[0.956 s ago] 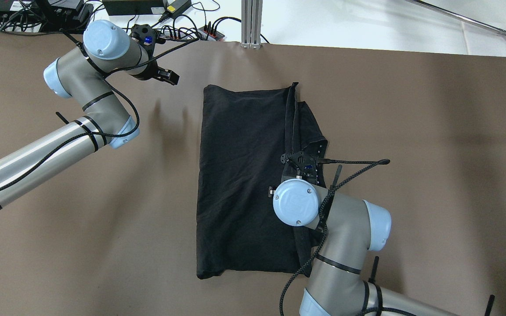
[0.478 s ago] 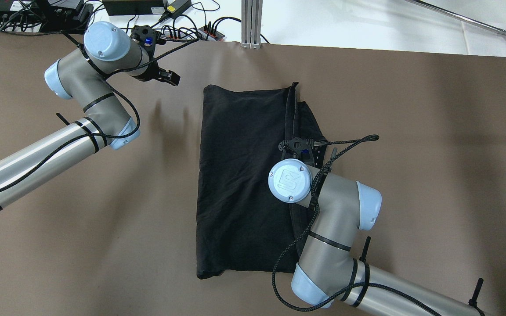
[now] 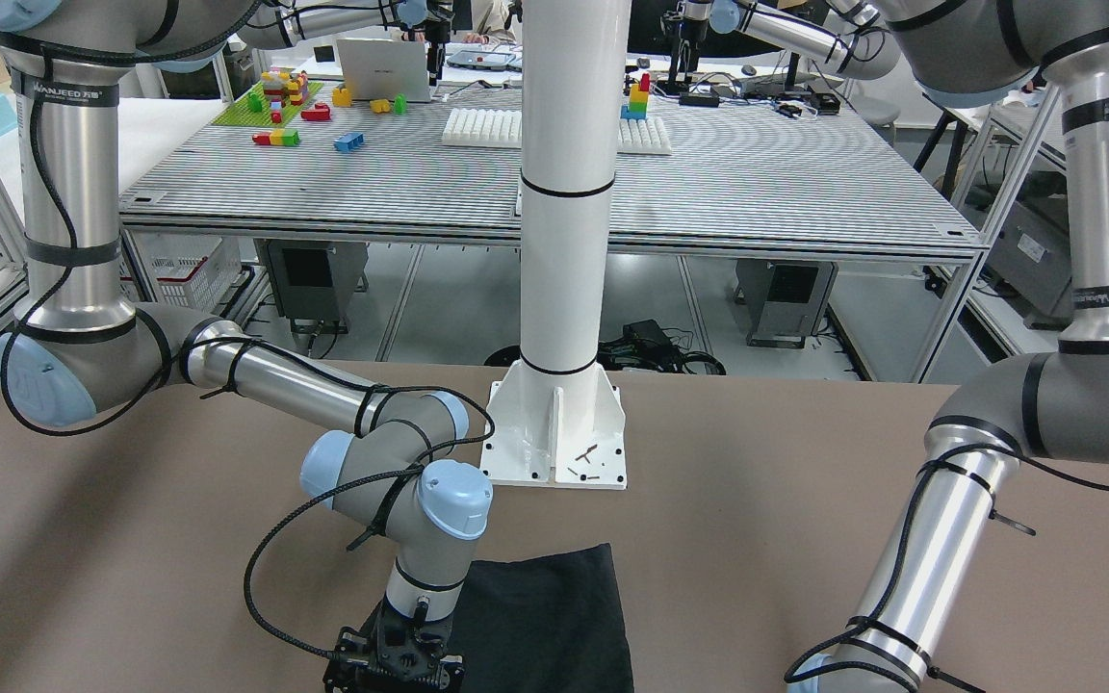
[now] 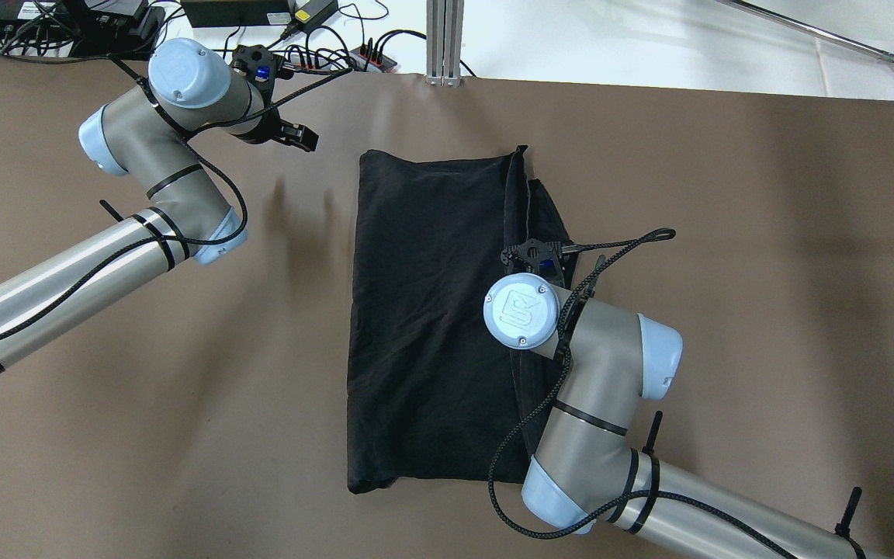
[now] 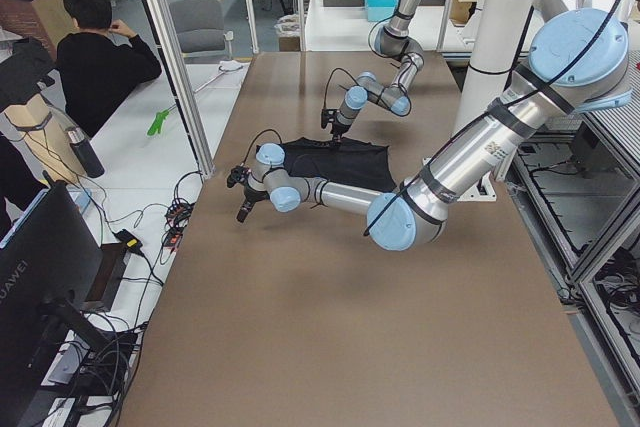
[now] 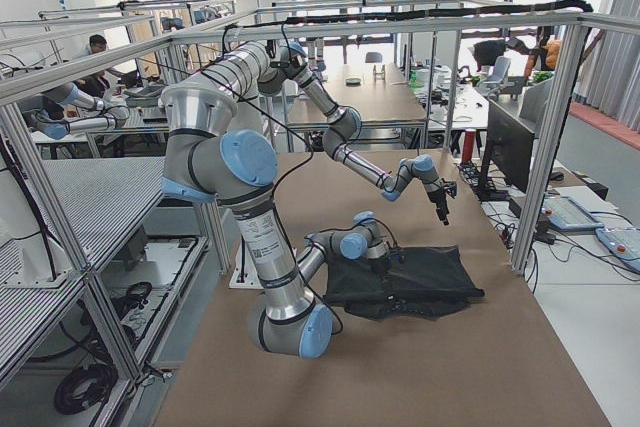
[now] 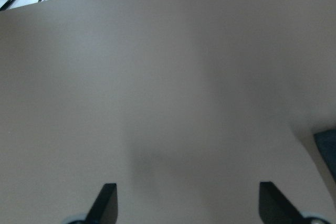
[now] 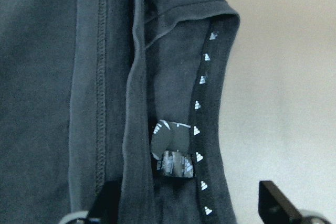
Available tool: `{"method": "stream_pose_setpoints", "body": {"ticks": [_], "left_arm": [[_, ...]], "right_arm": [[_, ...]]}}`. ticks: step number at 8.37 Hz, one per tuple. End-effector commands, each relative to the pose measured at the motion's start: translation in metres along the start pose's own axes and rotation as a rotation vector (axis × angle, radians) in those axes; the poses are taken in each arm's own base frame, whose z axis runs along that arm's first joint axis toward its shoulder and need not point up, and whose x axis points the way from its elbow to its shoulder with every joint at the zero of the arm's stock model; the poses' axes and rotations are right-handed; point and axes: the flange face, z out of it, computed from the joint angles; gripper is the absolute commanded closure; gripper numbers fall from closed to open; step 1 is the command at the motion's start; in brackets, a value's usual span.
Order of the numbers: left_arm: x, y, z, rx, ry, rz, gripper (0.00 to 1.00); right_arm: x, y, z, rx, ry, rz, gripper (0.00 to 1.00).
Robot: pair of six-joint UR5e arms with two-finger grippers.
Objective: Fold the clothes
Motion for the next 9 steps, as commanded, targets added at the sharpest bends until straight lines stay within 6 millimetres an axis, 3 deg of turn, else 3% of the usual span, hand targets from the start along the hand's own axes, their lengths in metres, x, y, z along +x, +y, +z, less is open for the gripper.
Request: {"method": "stream_pose_setpoints", "body": {"ticks": [1,2,3,5,6,8,9], "left_arm": [[0.005,0.003,0.002,-0.003,0.003,0.004,0.05],[0.005,0.003,0.002,-0.003,0.003,0.003,0.05],[0.005,0.003,0.002,-0.003,0.003,0.003,0.05],[0.006,0.002,0.002,-0.004,0.002,0.002,0.05],[0.005,0.001,0.001,-0.003,0.002,0.002,0.05],[0.006,0.002,0.001,-0.002,0.004,0.003,0.05],[0.005,0.003,0.002,-0.003,0.003,0.003,0.05]], "right_arm": [[0.031,-0.011,0.016,-0.018,0.028,-0.088,0.06],[0.051,-0.006,0.03,-0.048,0.034,-0.13,0.06],[0.066,-0.004,0.028,-0.038,0.021,-0.135,0.06],[0.076,-0.001,0.001,-0.011,-0.03,-0.132,0.06],[0.068,0.0,-0.033,-0.041,-0.121,-0.125,0.06],[0.048,0.002,-0.064,-0.089,-0.224,-0.115,0.06],[0.028,0.015,-0.086,-0.086,-0.269,-0.141,0.06]]}}
